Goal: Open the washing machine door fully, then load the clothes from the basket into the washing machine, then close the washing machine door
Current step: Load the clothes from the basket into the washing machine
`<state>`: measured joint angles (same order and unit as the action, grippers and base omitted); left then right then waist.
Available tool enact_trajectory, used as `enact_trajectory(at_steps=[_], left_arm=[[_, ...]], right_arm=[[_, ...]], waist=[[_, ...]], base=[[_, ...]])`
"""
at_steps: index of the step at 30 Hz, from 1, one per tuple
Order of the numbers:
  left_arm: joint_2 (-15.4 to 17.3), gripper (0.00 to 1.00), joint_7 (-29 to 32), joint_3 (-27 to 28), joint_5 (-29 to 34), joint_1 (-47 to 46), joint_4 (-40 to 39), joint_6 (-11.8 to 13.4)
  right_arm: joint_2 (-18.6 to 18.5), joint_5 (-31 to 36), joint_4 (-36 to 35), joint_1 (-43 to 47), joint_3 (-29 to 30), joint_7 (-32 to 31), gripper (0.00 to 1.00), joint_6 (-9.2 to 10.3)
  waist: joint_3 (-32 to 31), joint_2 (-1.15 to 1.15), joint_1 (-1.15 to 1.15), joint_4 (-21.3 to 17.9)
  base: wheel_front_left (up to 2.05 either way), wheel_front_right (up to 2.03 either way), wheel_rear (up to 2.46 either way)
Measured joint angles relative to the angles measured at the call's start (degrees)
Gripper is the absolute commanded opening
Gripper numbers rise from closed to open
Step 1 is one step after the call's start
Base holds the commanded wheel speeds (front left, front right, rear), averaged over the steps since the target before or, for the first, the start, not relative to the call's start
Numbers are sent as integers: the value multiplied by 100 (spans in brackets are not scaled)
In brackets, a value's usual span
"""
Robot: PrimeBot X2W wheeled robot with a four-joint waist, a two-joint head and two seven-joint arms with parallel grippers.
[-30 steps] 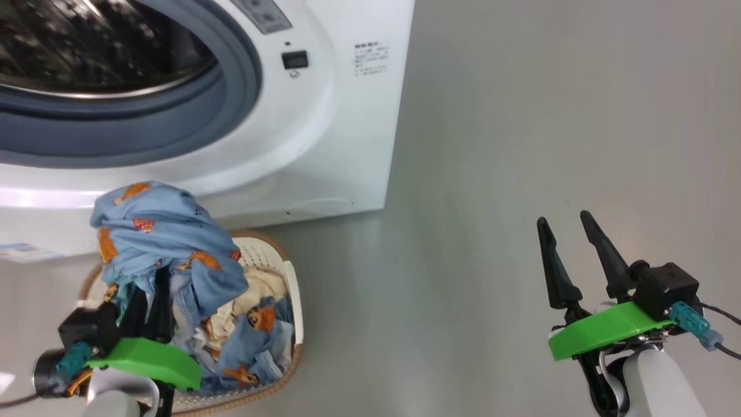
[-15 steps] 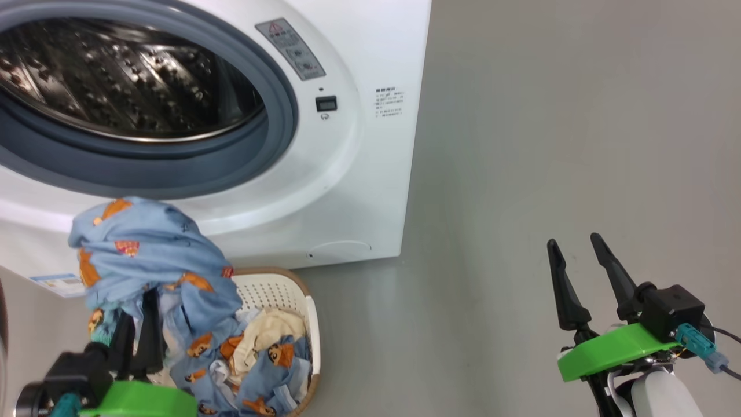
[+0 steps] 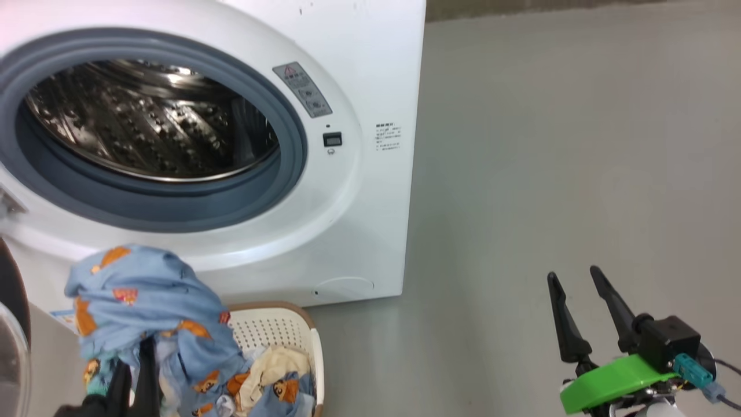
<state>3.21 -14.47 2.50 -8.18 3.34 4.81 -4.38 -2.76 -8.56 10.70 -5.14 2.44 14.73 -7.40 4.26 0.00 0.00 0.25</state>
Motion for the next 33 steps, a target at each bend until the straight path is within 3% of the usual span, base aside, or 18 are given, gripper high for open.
enact_trajectory(at_steps=[12,23,33], left_arm=[[-49,0,1,-5,22,585,-268,-1],[-57,0,1,1,-25,565,-261,-101],[-80,0,0,45,-58,-371,-27,-152]], right_arm=[[4,0,-76,203,64,0,100,0],[7,-1,-77,289,77,0,100,0],[7,-31,-154,240,109,0,100,0]], waist=[[-353,0,0,-26],[-251,0,0,-52],[167,0,0,-168]], base=[[0,0,0],[0,0,0],[0,0,0]])
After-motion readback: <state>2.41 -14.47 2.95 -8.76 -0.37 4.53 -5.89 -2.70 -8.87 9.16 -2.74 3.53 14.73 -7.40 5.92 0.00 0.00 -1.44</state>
